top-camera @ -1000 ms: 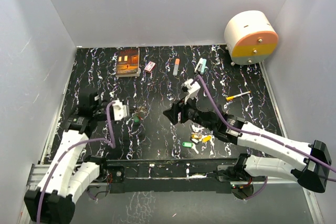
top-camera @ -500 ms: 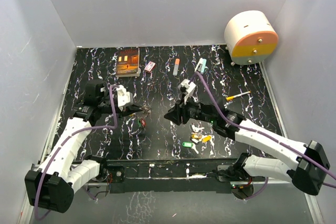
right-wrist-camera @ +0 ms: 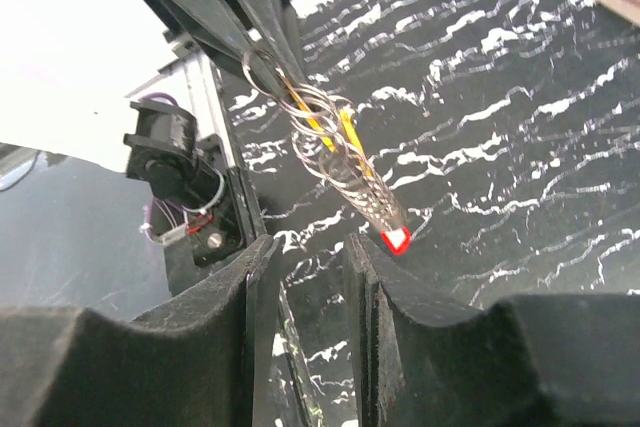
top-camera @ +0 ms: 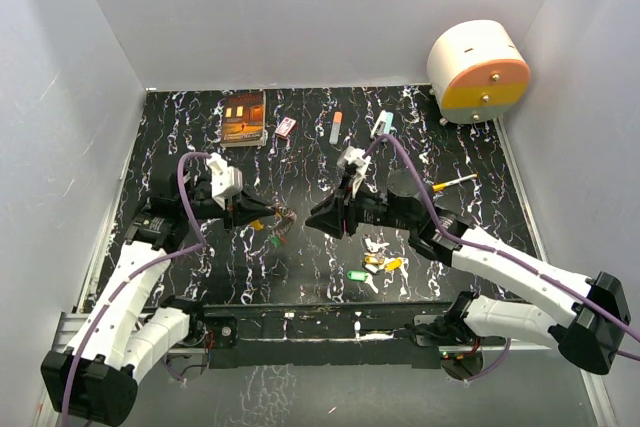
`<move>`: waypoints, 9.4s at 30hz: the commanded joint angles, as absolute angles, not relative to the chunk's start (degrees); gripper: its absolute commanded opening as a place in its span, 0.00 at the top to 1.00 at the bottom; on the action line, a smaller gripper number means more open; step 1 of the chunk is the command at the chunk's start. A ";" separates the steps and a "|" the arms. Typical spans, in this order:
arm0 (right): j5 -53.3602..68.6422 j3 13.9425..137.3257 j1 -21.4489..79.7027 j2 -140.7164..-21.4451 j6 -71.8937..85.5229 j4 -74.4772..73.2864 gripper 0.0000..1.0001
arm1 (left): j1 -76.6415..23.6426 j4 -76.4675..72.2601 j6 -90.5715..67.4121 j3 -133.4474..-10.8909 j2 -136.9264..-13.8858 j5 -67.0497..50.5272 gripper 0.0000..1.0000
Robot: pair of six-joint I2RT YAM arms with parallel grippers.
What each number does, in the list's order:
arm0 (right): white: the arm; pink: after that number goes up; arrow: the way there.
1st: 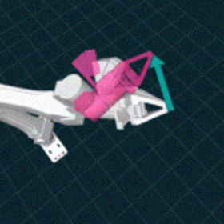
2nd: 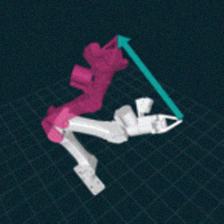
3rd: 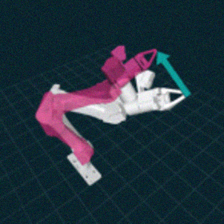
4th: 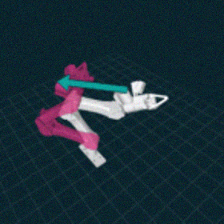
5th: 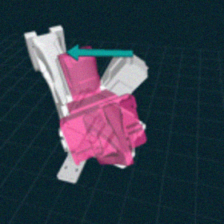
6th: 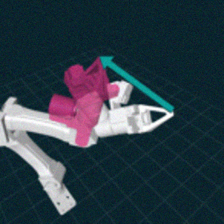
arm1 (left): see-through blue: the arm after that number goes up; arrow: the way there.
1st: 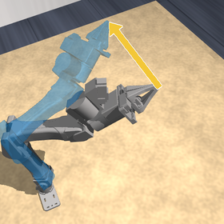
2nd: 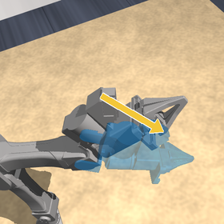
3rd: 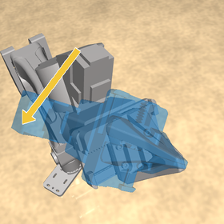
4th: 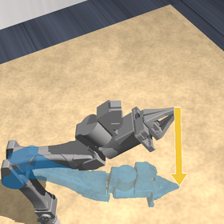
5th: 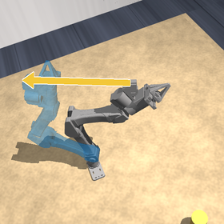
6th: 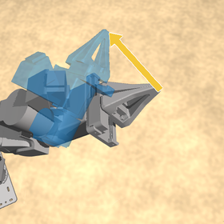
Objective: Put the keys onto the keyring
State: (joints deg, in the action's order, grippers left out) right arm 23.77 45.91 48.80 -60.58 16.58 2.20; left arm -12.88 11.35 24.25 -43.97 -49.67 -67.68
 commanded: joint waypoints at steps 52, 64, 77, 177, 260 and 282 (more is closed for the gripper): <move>29.73 55.37 51.94 -73.32 15.52 16.22 0.74 | -18.45 2.98 3.21 -43.07 -54.67 -69.39 1.00; 28.38 54.97 51.90 -73.15 15.09 15.52 0.82 | -19.07 2.52 2.25 -43.25 -54.43 -69.40 1.00; 29.65 57.02 51.94 -71.94 14.57 9.25 0.93 | -19.09 19.47 20.50 -47.39 -55.51 -68.67 0.71; 32.65 86.60 51.65 -87.06 22.28 -44.38 0.93 | -30.34 37.75 38.47 -54.80 -63.01 -62.66 0.76; 36.30 79.40 51.31 -81.45 22.76 -39.43 0.93 | -31.40 36.15 36.35 -56.33 -63.90 -68.29 0.86; 36.89 85.58 51.33 -85.58 18.09 -47.40 0.93 | -34.01 43.60 42.57 -59.13 -67.49 -67.28 1.00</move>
State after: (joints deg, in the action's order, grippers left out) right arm 36.42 81.54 51.48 -85.27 19.49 -48.38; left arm -33.04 39.90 40.10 -57.21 -67.55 -64.99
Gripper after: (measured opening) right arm 0.076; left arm 0.098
